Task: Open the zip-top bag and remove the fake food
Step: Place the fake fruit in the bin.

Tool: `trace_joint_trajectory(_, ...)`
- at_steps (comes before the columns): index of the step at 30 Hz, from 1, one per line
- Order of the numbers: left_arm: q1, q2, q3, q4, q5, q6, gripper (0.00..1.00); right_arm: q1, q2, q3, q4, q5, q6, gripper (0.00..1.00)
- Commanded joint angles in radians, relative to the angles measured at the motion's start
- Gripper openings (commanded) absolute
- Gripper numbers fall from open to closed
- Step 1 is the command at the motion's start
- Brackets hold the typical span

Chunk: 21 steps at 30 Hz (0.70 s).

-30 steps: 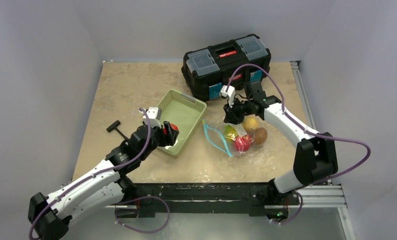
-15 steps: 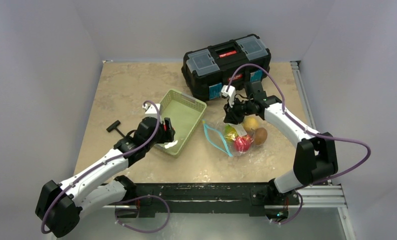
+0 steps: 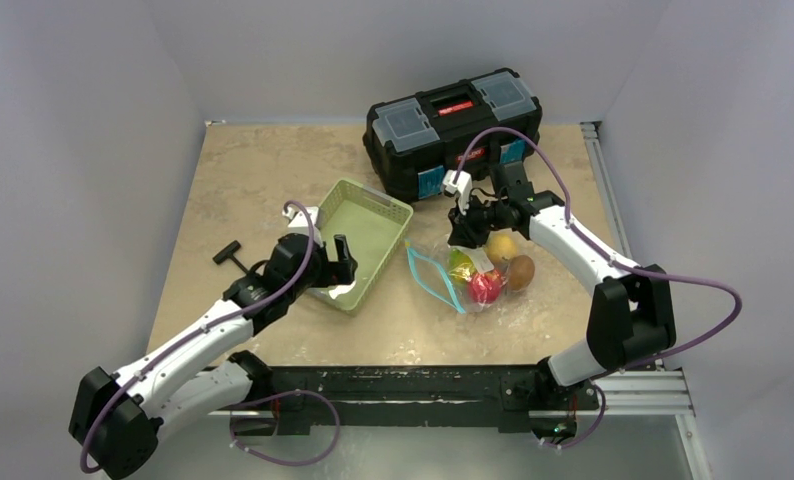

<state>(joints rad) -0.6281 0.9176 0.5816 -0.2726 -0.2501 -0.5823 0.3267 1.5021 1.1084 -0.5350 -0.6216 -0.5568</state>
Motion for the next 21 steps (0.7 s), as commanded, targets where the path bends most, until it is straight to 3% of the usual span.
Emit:
trace_joint_trajectory(1, 0.008, -0.04, 0.024, 0.054, 0.137, 0.037, 0.95, -0.005, -0.042, 0.004, -0.012, -0.045, -0.026, 0.19)
trace_joint_trajectory(7, 0.008, -0.125, -0.041, 0.205, 0.419, 0.073, 0.95, -0.011, -0.113, 0.006, -0.061, -0.119, -0.084, 0.29)
trace_joint_trajectory(12, -0.005, -0.114, -0.102, 0.419, 0.604, -0.001, 0.8, -0.011, -0.201, -0.026, -0.121, -0.172, -0.175, 0.42)
trace_joint_trajectory(18, -0.153, 0.018, -0.058, 0.487, 0.517, -0.02, 0.74, 0.008, -0.301, -0.042, -0.155, -0.216, -0.195, 0.66)
trace_joint_trajectory(21, -0.18, 0.077, -0.045, 0.519, 0.471, -0.043, 0.69, 0.134, -0.309, -0.01, -0.18, -0.072, -0.151, 0.77)
